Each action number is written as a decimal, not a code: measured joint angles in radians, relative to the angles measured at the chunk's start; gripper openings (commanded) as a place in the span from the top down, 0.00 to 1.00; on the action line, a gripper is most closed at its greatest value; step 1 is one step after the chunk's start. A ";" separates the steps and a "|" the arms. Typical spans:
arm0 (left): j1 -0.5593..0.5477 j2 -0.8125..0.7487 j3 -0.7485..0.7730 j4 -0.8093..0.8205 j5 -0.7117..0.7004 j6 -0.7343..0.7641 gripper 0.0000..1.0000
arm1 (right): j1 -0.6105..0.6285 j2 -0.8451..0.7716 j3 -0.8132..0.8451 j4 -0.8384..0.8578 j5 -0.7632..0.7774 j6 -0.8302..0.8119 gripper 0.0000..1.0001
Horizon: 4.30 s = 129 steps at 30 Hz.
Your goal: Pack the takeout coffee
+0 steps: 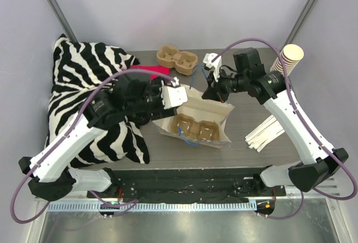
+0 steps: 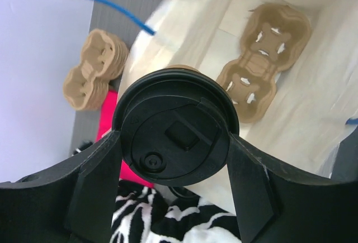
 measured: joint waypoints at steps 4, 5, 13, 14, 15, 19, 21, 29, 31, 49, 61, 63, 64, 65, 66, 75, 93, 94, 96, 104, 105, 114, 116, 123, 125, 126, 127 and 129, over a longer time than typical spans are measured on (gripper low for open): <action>0.064 0.061 0.084 -0.019 0.055 -0.077 0.84 | 0.069 -0.023 -0.008 0.017 0.055 -0.005 0.99; 0.066 0.068 0.089 -0.021 0.065 -0.089 0.85 | 0.083 -0.029 -0.008 0.020 0.072 -0.002 0.99; 0.037 0.080 -0.016 -0.012 0.105 -0.129 0.87 | 0.129 -0.026 0.011 0.026 0.140 0.090 0.99; 0.032 0.079 -0.049 -0.002 0.103 -0.130 0.87 | 0.129 -0.026 0.014 0.031 0.144 0.106 0.99; 0.026 0.076 -0.084 0.013 0.097 -0.130 0.87 | 0.129 -0.026 0.016 0.034 0.146 0.123 0.99; -0.011 0.053 -0.216 0.071 0.046 -0.129 0.87 | 0.129 -0.026 0.017 0.043 0.143 0.194 0.99; -0.036 0.029 -0.269 0.100 0.023 -0.125 0.87 | 0.129 -0.028 0.015 0.050 0.140 0.224 0.99; -0.129 -0.084 -0.423 0.176 -0.074 -0.092 0.88 | 0.185 -0.103 -0.051 0.121 0.163 0.277 0.99; -0.130 -0.085 -0.439 0.201 -0.101 -0.092 0.89 | 0.238 -0.138 -0.082 0.136 0.189 0.266 0.99; -0.130 -0.089 -0.552 0.339 -0.170 -0.044 0.90 | 0.387 -0.214 -0.186 0.202 0.353 0.250 0.99; -0.122 -0.105 -0.616 0.327 -0.172 0.003 0.92 | 0.388 -0.221 -0.220 0.228 0.375 0.254 0.99; -0.117 -0.103 -0.617 0.327 -0.169 0.007 0.92 | 0.388 -0.221 -0.221 0.230 0.375 0.255 0.99; -0.116 -0.104 -0.617 0.325 -0.165 0.010 0.92 | 0.388 -0.221 -0.221 0.232 0.376 0.256 0.99; -0.114 -0.106 -0.620 0.327 -0.163 0.012 0.92 | 0.388 -0.221 -0.221 0.232 0.376 0.256 0.99; -0.112 -0.109 -0.623 0.326 -0.162 0.014 0.92 | 0.388 -0.221 -0.221 0.233 0.377 0.256 0.99; -0.111 -0.125 -0.681 0.338 -0.148 0.038 0.95 | 0.388 -0.221 -0.222 0.238 0.376 0.256 0.99; -0.111 -0.107 -0.707 0.346 -0.077 0.032 1.00 | 0.388 -0.221 -0.249 0.254 0.354 0.220 0.99; -0.111 -0.106 -0.707 0.343 -0.074 0.032 1.00 | 0.389 -0.222 -0.250 0.255 0.354 0.217 0.99; -0.109 -0.098 -0.707 0.342 -0.068 0.031 1.00 | 0.389 -0.224 -0.256 0.261 0.351 0.212 0.99; -0.078 0.002 -0.698 0.351 -0.032 0.011 1.00 | 0.390 -0.248 -0.299 0.264 0.343 0.189 0.99; -0.072 0.011 -0.692 0.353 -0.026 0.010 1.00 | 0.390 -0.248 -0.300 0.264 0.344 0.187 0.99; -0.040 0.091 -0.638 0.352 0.016 0.011 1.00 | 0.390 -0.249 -0.307 0.268 0.364 0.175 0.99; -0.031 0.116 -0.622 0.354 0.024 0.011 1.00 | 0.390 -0.249 -0.311 0.269 0.377 0.174 0.99; -0.009 0.175 -0.598 0.365 0.038 0.014 1.00 | 0.367 -0.271 -0.346 0.298 0.420 0.187 0.99; -0.005 0.188 -0.593 0.373 0.039 0.014 1.00 | 0.355 -0.276 -0.355 0.299 0.423 0.193 0.99; -0.002 0.198 -0.588 0.377 0.040 0.015 1.00 | 0.349 -0.277 -0.358 0.299 0.425 0.194 0.99; 0.000 0.206 -0.583 0.381 0.041 0.016 1.00 | 0.343 -0.277 -0.360 0.300 0.428 0.195 0.99; 0.005 0.222 -0.575 0.386 0.045 0.017 1.00 | 0.332 -0.277 -0.362 0.300 0.430 0.198 0.99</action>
